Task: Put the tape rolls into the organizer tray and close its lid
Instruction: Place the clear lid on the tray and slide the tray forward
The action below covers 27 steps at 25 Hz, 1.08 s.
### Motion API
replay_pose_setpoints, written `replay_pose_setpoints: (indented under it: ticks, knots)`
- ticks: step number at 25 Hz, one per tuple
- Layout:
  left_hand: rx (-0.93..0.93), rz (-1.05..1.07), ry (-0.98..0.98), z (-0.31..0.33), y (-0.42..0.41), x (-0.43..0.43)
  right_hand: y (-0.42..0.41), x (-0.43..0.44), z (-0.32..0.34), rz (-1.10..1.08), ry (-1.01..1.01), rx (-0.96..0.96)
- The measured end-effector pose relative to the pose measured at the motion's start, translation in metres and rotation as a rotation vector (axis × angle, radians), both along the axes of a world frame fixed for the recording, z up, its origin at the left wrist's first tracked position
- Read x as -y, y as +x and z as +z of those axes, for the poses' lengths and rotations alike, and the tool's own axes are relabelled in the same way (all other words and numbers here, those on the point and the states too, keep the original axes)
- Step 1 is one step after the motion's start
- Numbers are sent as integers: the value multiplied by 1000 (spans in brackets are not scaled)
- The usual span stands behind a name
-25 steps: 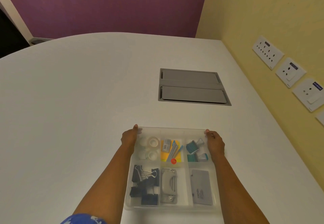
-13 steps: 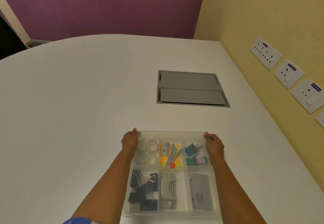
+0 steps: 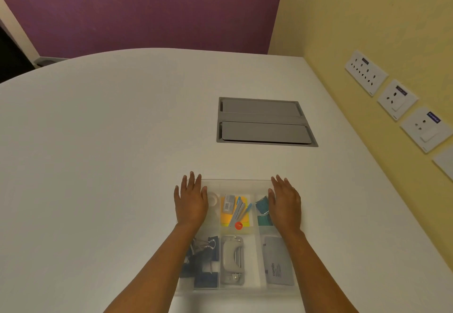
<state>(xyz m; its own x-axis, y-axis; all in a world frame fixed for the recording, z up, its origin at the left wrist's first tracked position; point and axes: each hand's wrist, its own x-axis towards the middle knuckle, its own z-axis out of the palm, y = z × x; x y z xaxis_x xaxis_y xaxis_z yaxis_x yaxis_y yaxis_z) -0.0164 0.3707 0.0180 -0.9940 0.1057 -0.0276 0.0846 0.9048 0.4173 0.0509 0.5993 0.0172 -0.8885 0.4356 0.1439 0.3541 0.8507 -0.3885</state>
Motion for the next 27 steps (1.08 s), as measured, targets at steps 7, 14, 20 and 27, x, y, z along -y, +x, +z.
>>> replay_pose_setpoints:
  ticks: [7,14,20,27]
  knots:
    - [62,62,65,4,27,14,26,10,11,-65,-120,128]
    - [102,146,258,9,69,35,76,19,21,-186,-302,70]
    - [140,245,366,9,105,48,114,20,22,-291,-402,78]
    - [170,368,622,4,149,52,154,26,7,-388,-688,-75]
